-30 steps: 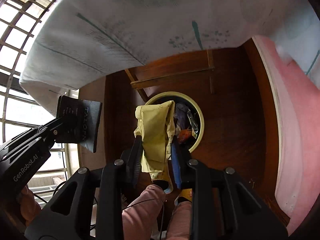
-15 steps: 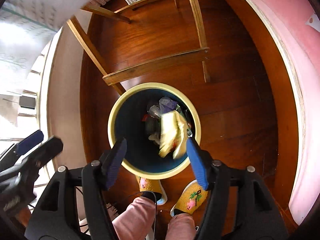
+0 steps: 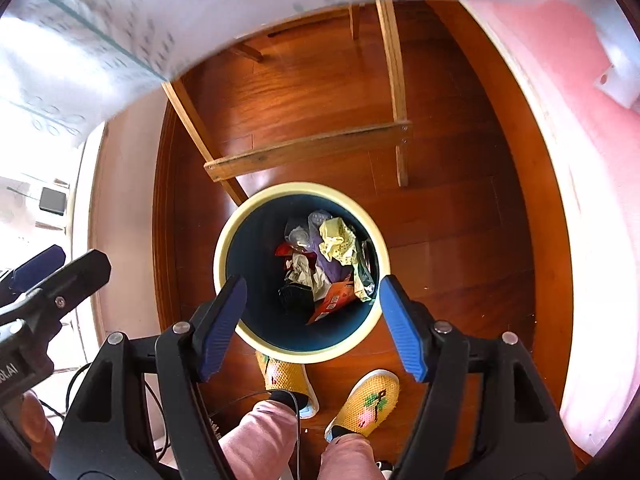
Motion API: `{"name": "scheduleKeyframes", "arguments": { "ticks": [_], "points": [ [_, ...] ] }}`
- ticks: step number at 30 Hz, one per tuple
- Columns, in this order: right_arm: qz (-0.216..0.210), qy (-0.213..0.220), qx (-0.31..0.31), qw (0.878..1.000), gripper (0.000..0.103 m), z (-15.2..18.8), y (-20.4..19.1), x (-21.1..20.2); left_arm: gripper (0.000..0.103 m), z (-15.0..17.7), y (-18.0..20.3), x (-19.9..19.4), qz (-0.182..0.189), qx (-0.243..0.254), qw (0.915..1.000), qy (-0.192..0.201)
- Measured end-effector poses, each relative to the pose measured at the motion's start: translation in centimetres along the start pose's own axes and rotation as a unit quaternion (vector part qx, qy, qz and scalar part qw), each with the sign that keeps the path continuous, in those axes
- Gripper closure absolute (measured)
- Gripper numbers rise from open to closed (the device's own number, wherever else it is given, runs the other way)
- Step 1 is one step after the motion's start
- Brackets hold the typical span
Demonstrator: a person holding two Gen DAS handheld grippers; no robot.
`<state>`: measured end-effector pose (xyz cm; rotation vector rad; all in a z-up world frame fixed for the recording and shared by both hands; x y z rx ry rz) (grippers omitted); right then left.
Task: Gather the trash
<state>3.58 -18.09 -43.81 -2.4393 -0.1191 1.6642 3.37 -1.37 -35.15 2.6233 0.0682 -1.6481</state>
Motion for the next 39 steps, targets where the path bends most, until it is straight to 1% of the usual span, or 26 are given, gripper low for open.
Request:
{"name": "scheduleKeyframes", "arguments": {
  "ticks": [4,12,16,24,29,33,39],
  "points": [
    [0.000,0.018,-0.003,1.000,0.036,-1.0,-0.6,-2.8,0.015,-1.1,0.3,-2.8,-0.002,0.004,0.9999,0.010],
    [-0.010,0.047,-0.002,0.999,0.036,-3.4,-1.5,-10.2,0.015,-3.8,0.6,-10.4,-0.008,0.007,0.9992,0.039],
    [-0.020,0.064,-0.006,0.998,0.035,-4.8,-2.1,-14.2,0.015,-5.2,0.9,-14.2,-0.012,0.013,0.9980,0.061],
    [-0.041,0.093,-0.024,0.995,0.035,-7.3,-4.1,-21.5,0.015,-8.1,0.9,-21.9,-0.010,0.009,0.9943,0.106],
    [-0.054,0.110,-0.046,0.991,0.034,-8.7,-5.6,-25.3,0.015,-8.9,1.0,-26.4,-0.012,0.009,0.9909,0.134],
    [-0.061,0.123,-0.059,0.989,0.033,-9.7,-6.6,-28.9,0.015,-9.0,0.7,-29.1,-0.008,0.003,0.9892,0.146],
    [-0.070,0.142,-0.056,0.986,0.033,-11.1,-7.4,-34.5,0.015,-9.2,0.5,-33.6,-0.021,0.010,0.9849,0.171]
  ]
}}
Point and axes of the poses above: each gripper's, at about its wrist camera, not at the fingertips, and x roughly the way its jaws point, y to its right, z to its underside, the point moved 2 cm from there along x, roughly the way its jaws point, and after that the axes turned 10 degrees about y, right-handed, at the moved point
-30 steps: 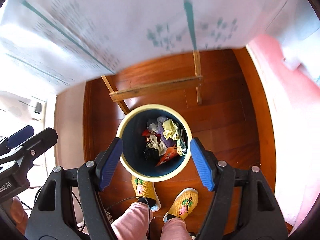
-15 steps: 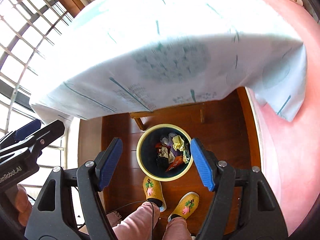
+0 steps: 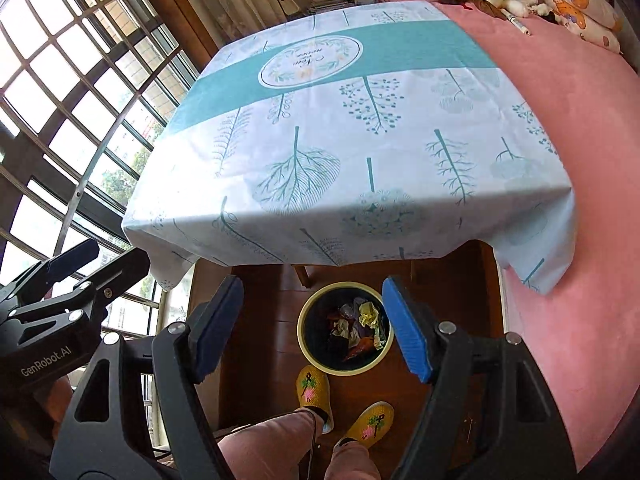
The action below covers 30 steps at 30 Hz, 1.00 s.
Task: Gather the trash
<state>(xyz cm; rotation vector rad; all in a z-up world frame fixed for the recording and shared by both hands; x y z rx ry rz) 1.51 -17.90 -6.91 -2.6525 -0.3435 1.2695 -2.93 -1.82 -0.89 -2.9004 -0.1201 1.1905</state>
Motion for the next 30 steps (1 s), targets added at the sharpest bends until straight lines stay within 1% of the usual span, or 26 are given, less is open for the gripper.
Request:
{"name": "scheduleKeyframes", "arguments": {
  "ticks": [6,10,13,22,30],
  "points": [
    [0.014,0.029,-0.006,0.999,0.033,-1.7,-1.5,-4.0,0.015,-1.3,0.0,-2.9,-0.010,-0.009,0.9997,0.021],
    [0.020,0.049,-0.012,0.999,0.033,-2.3,-2.3,-6.0,0.015,-1.9,0.2,-3.8,-0.019,-0.011,0.9993,0.030],
    [0.027,0.061,-0.025,0.997,0.033,-2.6,-3.0,-7.0,0.015,-2.3,0.1,-4.3,-0.018,-0.016,0.9993,0.030],
    [0.032,0.079,-0.019,0.996,0.032,-3.1,-3.0,-7.9,0.015,-2.7,0.4,-4.9,-0.018,-0.009,0.9991,0.037],
    [0.032,0.085,-0.022,0.996,0.032,-3.1,-3.6,-8.0,0.015,-3.1,0.1,-4.9,-0.018,-0.007,0.9991,0.039]
  ]
}}
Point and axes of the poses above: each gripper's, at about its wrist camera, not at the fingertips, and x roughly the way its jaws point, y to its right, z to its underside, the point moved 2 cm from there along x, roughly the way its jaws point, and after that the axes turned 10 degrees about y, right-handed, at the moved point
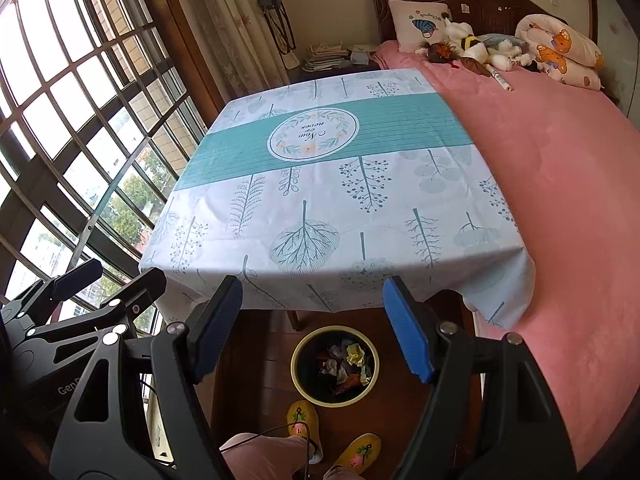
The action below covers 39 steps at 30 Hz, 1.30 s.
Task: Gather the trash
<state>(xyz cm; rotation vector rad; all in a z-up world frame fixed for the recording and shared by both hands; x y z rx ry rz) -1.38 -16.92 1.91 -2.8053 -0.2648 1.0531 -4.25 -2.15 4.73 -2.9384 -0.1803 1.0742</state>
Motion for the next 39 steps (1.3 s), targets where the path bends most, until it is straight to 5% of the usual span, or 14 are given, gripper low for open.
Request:
{"name": "scheduleKeyframes", "arguments": {
  "ticks": [39],
  "points": [
    [0.000,0.004,-0.001,1.000,0.032,-0.09,-0.26,-0.10,0.016,0.22,-0.46,-0.31,0.004,-0.003,1.0000,-0.001]
  ]
}}
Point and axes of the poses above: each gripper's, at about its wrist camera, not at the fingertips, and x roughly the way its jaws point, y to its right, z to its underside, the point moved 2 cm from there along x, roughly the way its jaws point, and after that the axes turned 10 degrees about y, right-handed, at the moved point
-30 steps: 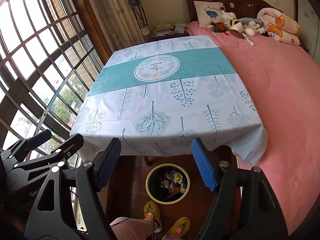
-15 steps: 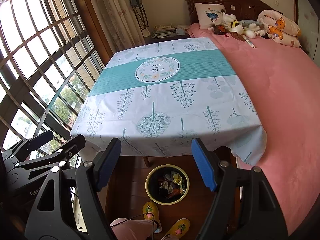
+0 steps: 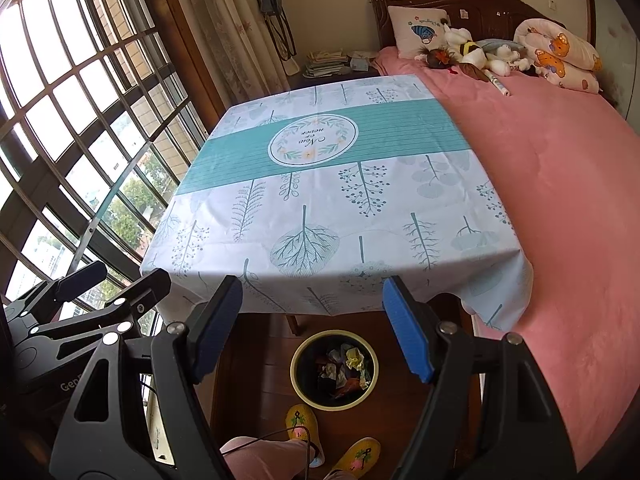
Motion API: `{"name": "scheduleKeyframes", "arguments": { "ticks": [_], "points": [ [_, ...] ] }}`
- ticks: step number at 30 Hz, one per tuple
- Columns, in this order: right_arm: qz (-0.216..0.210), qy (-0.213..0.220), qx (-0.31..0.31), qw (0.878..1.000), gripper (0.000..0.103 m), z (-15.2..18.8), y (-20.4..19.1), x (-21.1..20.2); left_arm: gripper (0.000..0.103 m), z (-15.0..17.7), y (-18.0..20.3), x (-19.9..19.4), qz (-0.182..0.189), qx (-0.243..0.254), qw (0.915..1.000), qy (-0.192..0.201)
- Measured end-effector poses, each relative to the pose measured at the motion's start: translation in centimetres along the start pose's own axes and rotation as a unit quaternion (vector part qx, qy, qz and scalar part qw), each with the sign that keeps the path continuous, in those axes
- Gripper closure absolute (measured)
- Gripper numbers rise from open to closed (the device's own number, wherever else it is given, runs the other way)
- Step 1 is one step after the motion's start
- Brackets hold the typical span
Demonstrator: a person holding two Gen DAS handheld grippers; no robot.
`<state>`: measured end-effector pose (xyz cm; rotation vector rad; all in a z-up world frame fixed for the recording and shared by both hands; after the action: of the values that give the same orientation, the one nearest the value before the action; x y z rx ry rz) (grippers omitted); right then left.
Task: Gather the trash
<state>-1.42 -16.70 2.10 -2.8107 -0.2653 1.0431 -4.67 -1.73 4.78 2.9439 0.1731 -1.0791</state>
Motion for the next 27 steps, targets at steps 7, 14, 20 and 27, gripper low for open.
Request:
{"name": "scheduleKeyframes", "arguments": {
  "ticks": [7,14,20,27],
  "points": [
    [-0.001,-0.001,0.000,1.000,0.032,-0.2,0.0,0.0,0.016,-0.2,0.7,0.4,-0.001,-0.001,1.0000,-0.002],
    [0.000,0.000,0.001,1.000,0.032,-0.1,-0.1,0.0,0.018,-0.3,0.9,0.7,0.000,0.000,1.0000,-0.004],
    [0.000,-0.002,0.001,1.000,0.033,-0.2,-0.2,0.1,0.018,-0.4,0.7,1.4,-0.004,0.002,0.9999,-0.009],
    [0.001,-0.003,0.001,1.000,0.032,-0.2,-0.3,0.2,0.018,-0.4,0.5,1.8,-0.006,0.003,0.9999,-0.011]
  ]
}}
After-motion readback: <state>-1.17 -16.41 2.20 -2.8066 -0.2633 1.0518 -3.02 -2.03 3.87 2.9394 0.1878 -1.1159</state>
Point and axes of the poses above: each gripper's, at about its wrist camera, not at the fingertips, and x roughly the way its jaws point, y to its right, z to its underside, the point moved 2 cm from there along x, roughly the way its jaws point, and after that the axes turned 10 degrees about y, right-handed, at the moved point
